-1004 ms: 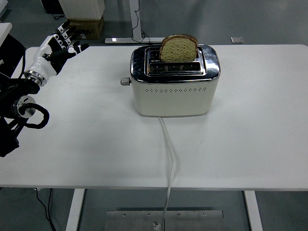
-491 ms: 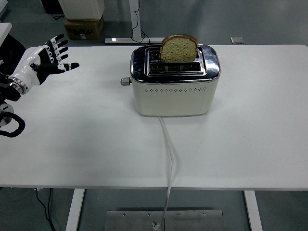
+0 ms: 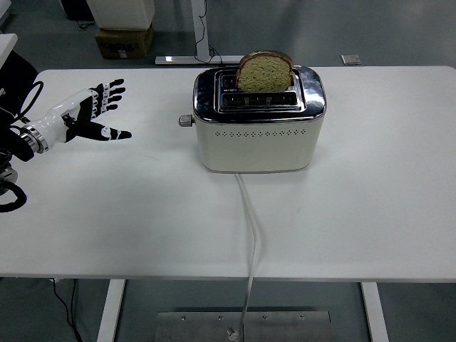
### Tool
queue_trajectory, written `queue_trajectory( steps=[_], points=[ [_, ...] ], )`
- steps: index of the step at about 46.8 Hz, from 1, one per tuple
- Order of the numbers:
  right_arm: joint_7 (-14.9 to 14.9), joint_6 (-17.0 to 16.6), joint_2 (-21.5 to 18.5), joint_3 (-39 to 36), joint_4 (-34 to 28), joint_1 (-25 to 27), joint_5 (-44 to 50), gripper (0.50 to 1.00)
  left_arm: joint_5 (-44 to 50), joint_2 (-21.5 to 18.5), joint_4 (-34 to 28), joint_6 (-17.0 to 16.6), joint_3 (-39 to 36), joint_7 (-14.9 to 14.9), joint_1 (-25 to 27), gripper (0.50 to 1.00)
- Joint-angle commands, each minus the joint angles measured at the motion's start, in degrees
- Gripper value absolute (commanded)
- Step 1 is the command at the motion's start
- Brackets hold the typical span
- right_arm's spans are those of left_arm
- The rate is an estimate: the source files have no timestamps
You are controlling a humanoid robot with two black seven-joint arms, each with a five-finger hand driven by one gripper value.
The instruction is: Press down toaster
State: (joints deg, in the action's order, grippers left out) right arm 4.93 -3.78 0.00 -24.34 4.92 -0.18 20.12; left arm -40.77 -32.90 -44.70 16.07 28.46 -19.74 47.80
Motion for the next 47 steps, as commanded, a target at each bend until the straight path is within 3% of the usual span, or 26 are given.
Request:
queue_trajectory(
  steps=[1,19,26,42,47],
  points=[
    [-0.01,0.00,0.00,0.00,0.00,0.00,0.00,0.998,-2.03,-0.84,-1.27,0.01,0.02,-0.03,0.01,1.000],
    [-0.01,0.00,0.00,0.08,0.00,0.00,0.00,0.998,-6.77,-4.19,-7.34,0.10,-0.07,-0.03,0.45,1.000],
    [-0.01,0.00,0.00,0.00,0.00,0.00,0.00,1.000,-11.17,-4.45,-9.27,1.59,-0.07,-0.12,0.54,1.000],
    [-0.01,0.00,0.00,0.00,0.00,0.00,0.00,1.000,-15.74,-4.36,-9.45,4.23,-0.07,-1.08,1.59,1.000],
    [-0.01,0.00,0.00,0.00,0.00,0.00,0.00,0.998,-19.25,-4.10,-9.45,4.23,-0.07,-2.75,1.51,1.000]
  ],
)
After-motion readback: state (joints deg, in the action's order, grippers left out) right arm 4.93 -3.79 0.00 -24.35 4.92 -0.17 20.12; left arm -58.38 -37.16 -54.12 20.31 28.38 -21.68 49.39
